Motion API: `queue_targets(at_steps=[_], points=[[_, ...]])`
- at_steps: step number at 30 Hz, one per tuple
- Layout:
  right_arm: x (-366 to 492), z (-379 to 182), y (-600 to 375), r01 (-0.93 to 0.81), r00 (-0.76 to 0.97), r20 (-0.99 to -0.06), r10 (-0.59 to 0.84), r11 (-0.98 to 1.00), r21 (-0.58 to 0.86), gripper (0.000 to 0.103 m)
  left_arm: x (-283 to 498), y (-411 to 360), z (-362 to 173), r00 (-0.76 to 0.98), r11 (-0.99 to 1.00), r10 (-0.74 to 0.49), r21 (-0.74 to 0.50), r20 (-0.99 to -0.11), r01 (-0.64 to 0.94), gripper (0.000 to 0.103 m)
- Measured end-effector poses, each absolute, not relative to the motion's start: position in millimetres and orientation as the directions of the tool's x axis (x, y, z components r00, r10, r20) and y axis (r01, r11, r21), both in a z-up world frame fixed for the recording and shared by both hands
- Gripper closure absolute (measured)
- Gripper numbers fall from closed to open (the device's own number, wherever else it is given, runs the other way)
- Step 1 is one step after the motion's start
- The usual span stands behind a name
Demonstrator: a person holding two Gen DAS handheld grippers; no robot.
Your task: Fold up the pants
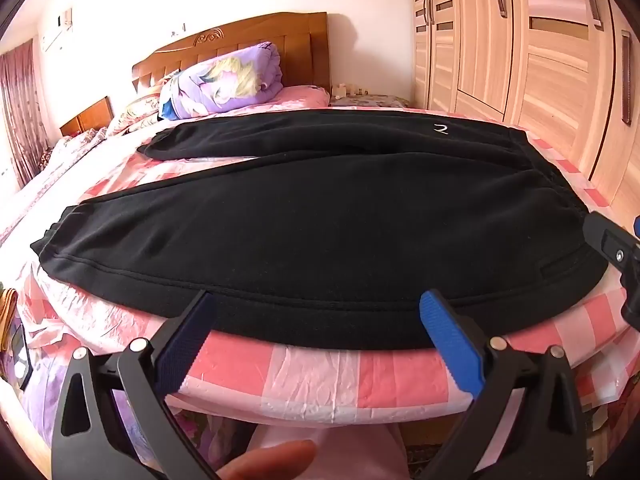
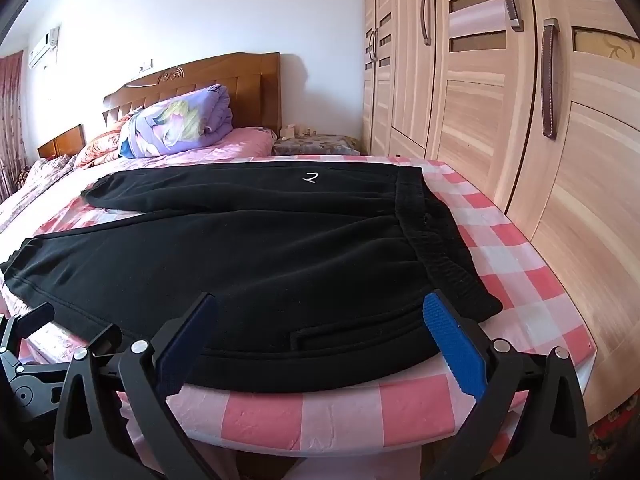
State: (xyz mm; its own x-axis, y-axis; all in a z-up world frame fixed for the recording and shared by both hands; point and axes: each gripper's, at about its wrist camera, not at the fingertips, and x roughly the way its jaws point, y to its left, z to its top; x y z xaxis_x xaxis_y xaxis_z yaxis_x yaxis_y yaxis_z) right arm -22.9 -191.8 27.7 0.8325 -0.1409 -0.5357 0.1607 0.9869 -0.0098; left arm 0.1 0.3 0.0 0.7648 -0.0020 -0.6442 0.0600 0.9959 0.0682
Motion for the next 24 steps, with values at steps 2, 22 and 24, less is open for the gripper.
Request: queue_targets(at_steps=[2, 22, 24], points=[[-23.0, 24.4, -194.2, 0.163, 0.829, -0.542, -0.142, 0.987, -0.009, 0.004, 0.4, 0.8, 0.1, 0.761, 0.997, -0.004, 0.060, -0.649, 0.057, 0.001], [-22.1, 18.7, -191.7, 0.154, 0.824, -0.551, -0.134, 0.988, -0.009, 0.004, -1.1, 6.8, -0.4, 0.771, 0.997, 0.001, 0.058, -0.637, 0.046, 0.001], [-22.2, 18.5, -191.6, 0.155, 0.823, -0.551, -0.134, 0.988, -0.010, 0.004, -0.9, 6.2, -0.2, 0.771, 0.997, 0.002, 0.059, -0.637, 0.046, 0.001]])
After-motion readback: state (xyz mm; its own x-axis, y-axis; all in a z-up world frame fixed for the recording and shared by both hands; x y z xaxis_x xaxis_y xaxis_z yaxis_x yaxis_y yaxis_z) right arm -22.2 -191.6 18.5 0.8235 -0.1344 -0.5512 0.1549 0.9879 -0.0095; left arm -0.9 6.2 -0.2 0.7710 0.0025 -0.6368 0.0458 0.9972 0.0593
